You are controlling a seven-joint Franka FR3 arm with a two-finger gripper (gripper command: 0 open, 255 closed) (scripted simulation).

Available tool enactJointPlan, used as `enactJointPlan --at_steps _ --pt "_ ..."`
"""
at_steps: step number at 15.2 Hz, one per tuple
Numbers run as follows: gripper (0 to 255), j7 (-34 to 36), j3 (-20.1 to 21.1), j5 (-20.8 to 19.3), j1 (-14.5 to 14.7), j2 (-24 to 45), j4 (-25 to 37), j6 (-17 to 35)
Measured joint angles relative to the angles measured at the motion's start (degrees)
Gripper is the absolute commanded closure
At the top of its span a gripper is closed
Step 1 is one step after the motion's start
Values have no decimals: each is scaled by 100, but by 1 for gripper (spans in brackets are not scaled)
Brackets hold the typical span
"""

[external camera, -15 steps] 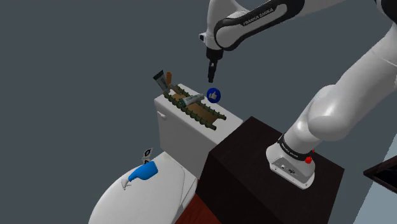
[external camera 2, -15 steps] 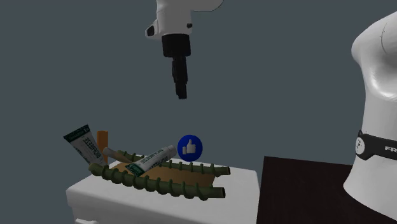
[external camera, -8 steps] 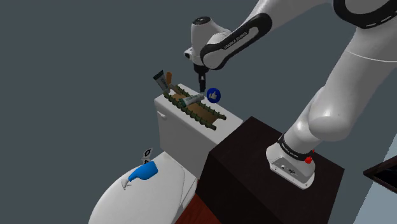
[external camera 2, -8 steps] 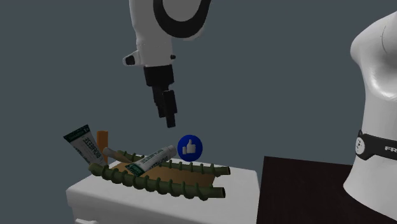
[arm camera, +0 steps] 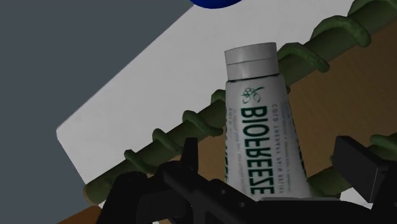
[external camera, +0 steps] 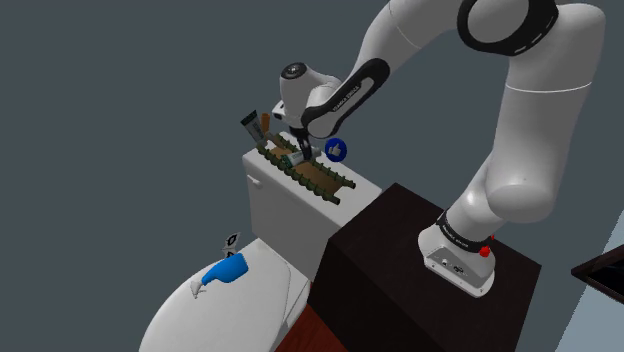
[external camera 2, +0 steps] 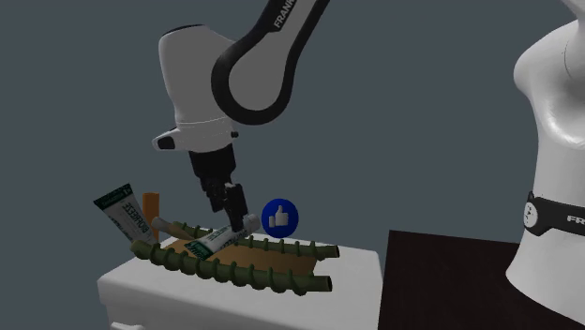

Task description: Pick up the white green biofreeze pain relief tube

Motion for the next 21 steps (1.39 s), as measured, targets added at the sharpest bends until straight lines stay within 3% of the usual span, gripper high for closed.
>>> enactJointPlan --at_steps 6,7,21 --pt "0 184 -79 -173 60 404 73 311" --pt "255 199 -84 -183 66 434 82 330" --pt "255 100 -45 -112 34 241 46 188"
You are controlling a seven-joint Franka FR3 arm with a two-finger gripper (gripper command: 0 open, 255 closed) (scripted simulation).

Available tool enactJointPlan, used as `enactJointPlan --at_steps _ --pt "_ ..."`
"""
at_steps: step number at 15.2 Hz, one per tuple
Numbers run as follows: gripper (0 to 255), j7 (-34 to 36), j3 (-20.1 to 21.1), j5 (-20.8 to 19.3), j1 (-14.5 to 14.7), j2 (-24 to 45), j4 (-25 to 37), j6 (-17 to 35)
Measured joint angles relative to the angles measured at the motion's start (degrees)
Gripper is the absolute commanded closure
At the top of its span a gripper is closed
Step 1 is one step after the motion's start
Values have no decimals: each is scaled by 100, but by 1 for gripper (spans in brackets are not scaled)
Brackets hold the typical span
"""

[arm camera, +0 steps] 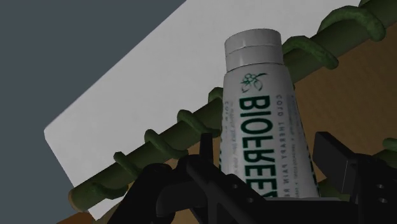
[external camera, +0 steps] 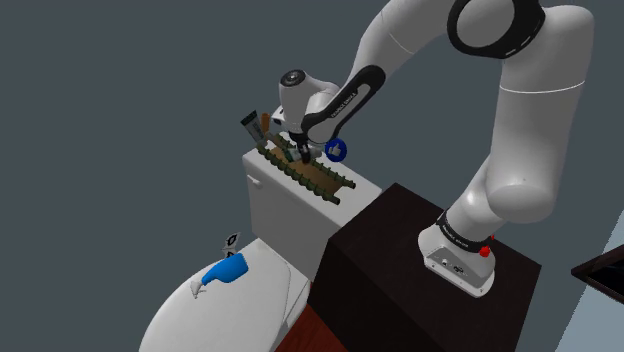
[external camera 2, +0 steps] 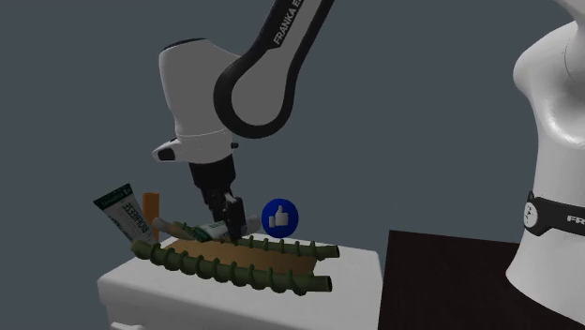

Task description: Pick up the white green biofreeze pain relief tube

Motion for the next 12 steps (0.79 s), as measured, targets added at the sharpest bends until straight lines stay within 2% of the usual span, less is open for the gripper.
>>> enactJointPlan --at_steps 12 --pt "255 -354 138 293 -66 -732 -72 -627"
